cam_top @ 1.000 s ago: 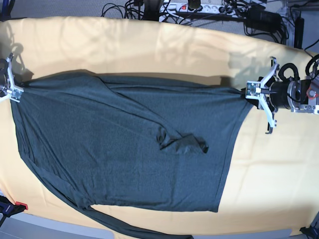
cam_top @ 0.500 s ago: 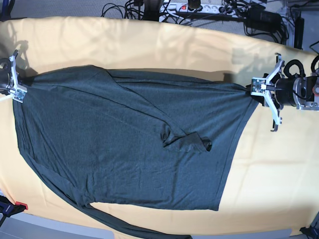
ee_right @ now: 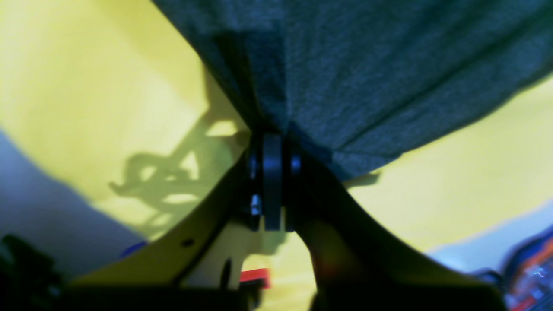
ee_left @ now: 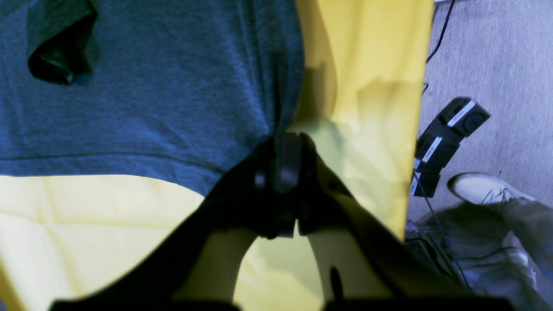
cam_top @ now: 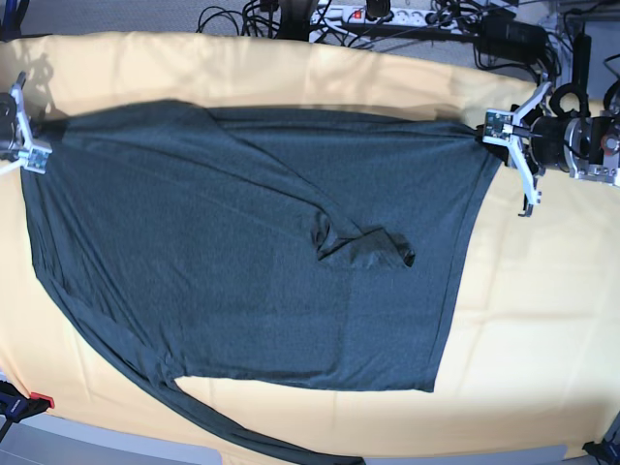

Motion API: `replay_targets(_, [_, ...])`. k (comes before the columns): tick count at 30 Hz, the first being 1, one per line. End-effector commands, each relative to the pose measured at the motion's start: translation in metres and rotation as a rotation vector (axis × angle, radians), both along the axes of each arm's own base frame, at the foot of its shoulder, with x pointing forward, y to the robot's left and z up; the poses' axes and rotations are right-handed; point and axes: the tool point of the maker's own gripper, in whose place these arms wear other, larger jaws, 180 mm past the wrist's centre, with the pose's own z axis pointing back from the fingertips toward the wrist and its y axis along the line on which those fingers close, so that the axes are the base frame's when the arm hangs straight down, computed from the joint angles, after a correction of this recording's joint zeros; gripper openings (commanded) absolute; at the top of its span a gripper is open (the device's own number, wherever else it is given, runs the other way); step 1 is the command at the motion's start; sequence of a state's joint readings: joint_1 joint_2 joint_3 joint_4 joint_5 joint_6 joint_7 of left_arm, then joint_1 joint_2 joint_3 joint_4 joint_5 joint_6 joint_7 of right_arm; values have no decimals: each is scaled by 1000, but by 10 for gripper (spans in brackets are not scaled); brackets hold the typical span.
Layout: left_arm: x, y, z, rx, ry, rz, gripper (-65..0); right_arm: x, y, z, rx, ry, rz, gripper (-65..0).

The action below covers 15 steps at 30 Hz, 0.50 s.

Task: Fold the T-shirt properly
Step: 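Pull the held side edge over toward the shirt's middle with both grippers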

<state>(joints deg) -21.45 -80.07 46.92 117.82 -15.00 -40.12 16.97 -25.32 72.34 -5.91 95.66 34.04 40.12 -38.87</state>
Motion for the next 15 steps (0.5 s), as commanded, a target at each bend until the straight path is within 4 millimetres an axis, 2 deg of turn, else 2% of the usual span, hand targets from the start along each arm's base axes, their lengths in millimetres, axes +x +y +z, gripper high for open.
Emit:
replay_targets(1, [3, 4, 11, 9, -24, 2, -650, 7, -9, 11, -45, -9, 13, -650])
replay_targets(6, [-12, 7, 19, 18, 10, -2, -650, -1, -12, 11, -66, 36, -18, -650])
replay_targets(10, [-32, 12, 15, 48, 58, -21, -650, -2, -9, 17, -50, 53, -32, -650])
replay_targets(15, [-35, 20, 11, 92, 46, -46, -650, -3, -7, 30, -72, 81, -7, -650])
